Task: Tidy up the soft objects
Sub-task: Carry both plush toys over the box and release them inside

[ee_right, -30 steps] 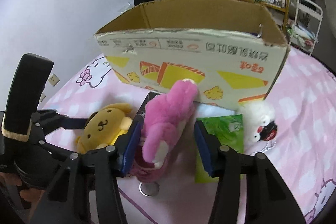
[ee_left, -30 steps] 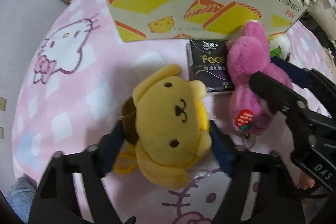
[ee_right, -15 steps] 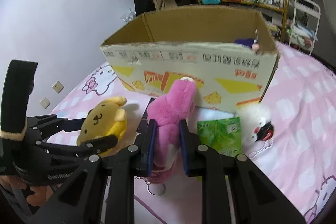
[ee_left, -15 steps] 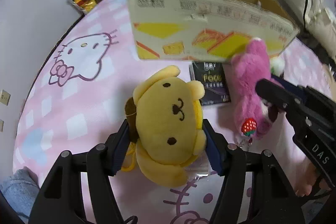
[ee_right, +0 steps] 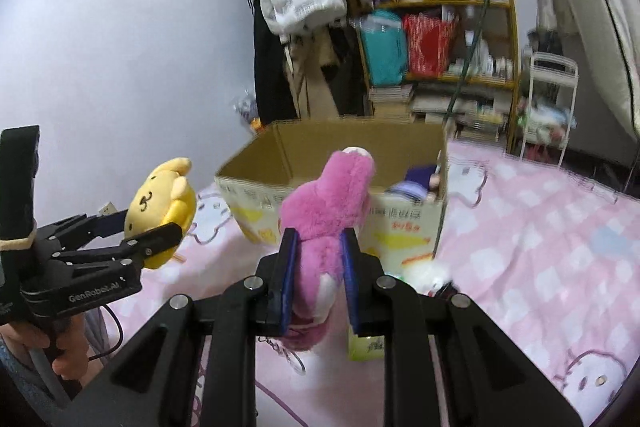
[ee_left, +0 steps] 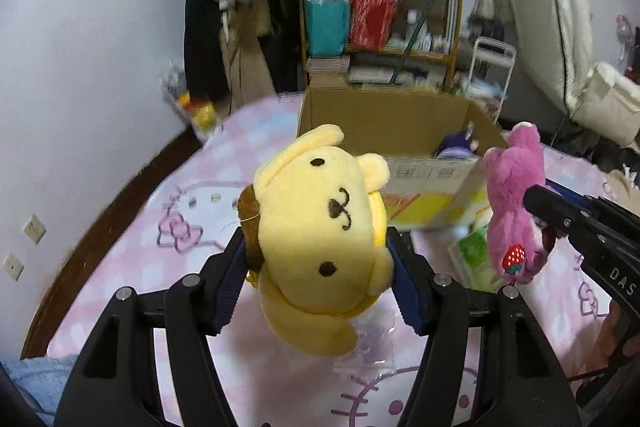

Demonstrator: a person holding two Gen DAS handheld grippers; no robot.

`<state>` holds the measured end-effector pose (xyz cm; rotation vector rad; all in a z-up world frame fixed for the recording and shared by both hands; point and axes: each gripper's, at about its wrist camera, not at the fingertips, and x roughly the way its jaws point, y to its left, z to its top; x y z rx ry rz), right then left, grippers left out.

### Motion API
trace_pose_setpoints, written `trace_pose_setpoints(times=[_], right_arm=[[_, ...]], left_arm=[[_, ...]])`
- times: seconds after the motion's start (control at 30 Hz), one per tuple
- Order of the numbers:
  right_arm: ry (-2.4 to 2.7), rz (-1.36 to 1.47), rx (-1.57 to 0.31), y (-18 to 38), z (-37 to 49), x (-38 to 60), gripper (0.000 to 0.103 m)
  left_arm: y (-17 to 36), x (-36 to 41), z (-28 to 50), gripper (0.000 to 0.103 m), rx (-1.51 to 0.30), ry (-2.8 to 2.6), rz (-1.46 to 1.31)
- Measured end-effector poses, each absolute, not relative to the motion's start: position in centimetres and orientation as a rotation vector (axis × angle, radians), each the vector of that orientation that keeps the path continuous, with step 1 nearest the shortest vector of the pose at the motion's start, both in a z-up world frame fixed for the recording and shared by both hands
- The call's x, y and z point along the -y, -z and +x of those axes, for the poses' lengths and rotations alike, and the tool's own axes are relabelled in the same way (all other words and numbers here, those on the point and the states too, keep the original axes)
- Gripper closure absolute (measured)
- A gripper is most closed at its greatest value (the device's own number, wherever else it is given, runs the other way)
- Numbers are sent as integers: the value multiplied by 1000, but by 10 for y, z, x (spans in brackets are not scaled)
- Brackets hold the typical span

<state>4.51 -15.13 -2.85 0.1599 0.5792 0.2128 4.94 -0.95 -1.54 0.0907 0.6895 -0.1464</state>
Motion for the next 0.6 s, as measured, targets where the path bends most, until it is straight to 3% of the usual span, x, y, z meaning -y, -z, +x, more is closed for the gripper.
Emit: trace_pose_setpoints(times=[0.6], right_arm=[[-67,73,-401,-18,26,157,81]], left_arm=[[-36,4,20,39,-452,163,102]])
